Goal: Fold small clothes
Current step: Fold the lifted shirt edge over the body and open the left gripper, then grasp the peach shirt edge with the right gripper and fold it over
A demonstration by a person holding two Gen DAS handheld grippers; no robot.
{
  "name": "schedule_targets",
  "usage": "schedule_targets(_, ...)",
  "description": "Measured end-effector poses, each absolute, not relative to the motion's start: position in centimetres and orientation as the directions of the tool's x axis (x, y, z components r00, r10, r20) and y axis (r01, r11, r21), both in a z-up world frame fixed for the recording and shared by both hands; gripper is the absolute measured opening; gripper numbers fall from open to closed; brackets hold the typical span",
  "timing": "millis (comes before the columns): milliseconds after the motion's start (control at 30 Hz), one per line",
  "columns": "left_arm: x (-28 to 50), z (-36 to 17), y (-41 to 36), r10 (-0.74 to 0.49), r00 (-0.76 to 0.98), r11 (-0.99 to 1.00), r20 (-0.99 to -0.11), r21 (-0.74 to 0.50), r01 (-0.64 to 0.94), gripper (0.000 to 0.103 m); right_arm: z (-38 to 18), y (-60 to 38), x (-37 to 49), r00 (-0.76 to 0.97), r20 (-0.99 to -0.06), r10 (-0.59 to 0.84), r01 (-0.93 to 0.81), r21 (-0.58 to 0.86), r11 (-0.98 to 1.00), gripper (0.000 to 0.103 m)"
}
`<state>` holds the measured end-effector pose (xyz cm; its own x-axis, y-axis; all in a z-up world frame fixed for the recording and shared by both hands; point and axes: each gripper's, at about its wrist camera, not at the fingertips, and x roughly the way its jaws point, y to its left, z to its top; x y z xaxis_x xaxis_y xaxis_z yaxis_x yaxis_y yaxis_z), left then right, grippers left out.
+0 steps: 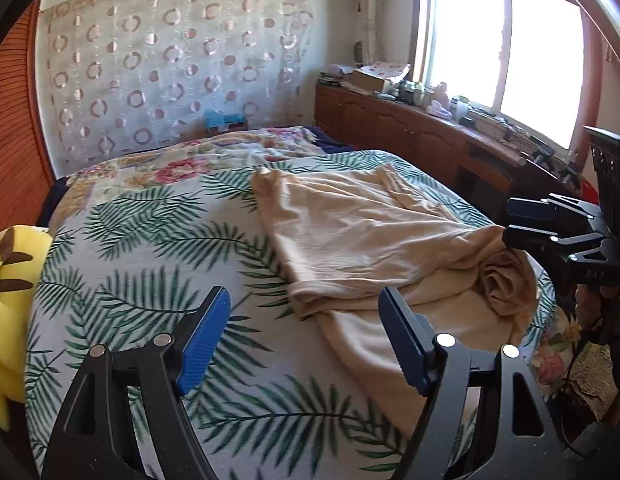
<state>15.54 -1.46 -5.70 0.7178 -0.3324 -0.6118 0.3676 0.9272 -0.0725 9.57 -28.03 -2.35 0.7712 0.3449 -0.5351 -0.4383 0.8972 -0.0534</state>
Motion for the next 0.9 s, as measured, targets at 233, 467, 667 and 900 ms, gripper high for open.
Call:
schedule_targets(233,16.1,-5.6,1.7,-0.296,0.744,0.949,-0.599,-0.097,0.300,0.077,-2.0,-23.0,13.1,0.714,-0.559,0.421,-0.540,-0.058,0.840,0.066)
schedule_targets(467,17.3,-6.6,3.9,-0.274,0.736,0.956,-0.619,-0.092,0.278,0.077,-2.0,-19.1,17.5,0.657,-0.605,0.450,-0.607,-0.070,0.792,0.066)
schedule_targets(667,18.5,-7.5,5.2,-0.270,0.732,0.959,-0.626,-0.102,0.266,0.077,-3.1,-16.4,21.2,0.596,-0.668,0.445,-0.645,-0.068,0.761,0.066)
schedule_targets(900,19.6,-8.7,6.4,-0.277,0.714,0.959,-0.643,-0.138,0.248,0.077,-6.1,-14.2,23.9,0.515,-0.752,0.410,-0.685,-0.074,0.725,0.066)
